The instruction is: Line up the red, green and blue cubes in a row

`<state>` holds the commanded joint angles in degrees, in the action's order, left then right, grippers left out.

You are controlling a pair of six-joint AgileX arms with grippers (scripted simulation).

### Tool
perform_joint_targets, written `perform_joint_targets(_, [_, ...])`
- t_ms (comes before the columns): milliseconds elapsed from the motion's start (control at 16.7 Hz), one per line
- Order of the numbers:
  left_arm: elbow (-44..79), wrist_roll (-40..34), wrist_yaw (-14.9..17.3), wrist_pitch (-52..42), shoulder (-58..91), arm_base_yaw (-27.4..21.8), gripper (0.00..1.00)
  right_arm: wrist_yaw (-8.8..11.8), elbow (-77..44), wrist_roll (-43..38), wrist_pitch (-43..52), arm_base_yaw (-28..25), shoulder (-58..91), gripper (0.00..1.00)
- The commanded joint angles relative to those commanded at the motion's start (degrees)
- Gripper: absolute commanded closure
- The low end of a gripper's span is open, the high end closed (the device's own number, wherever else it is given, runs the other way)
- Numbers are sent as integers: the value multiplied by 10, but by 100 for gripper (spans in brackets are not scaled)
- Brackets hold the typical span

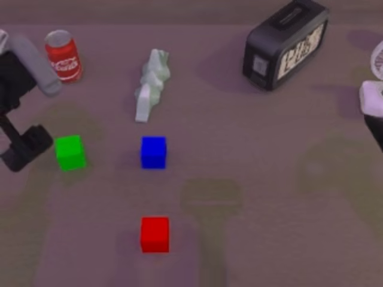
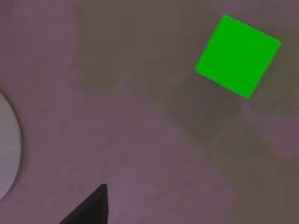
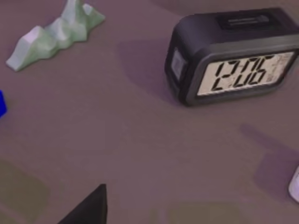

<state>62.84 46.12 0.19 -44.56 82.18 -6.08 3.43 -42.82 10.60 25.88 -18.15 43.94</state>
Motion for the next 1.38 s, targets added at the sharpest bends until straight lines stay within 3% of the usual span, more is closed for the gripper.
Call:
perform_joint_targets(300, [175, 128, -1, -121, 220, -16, 0, -15, 258, -62, -146, 105, -258, 0])
perform_joint_targets(540, [274, 196, -1, -181, 331, -25, 0, -29, 388, -94, -230, 158, -395, 0])
perform_joint_targets(1080, [309, 221, -1, -198, 372, -26, 0, -34, 428, -106, -259, 176, -439, 0])
perform_joint_targets(1380, [253, 221, -1, -107, 403, -27, 0, -34, 428, -106, -259, 176, -439, 0])
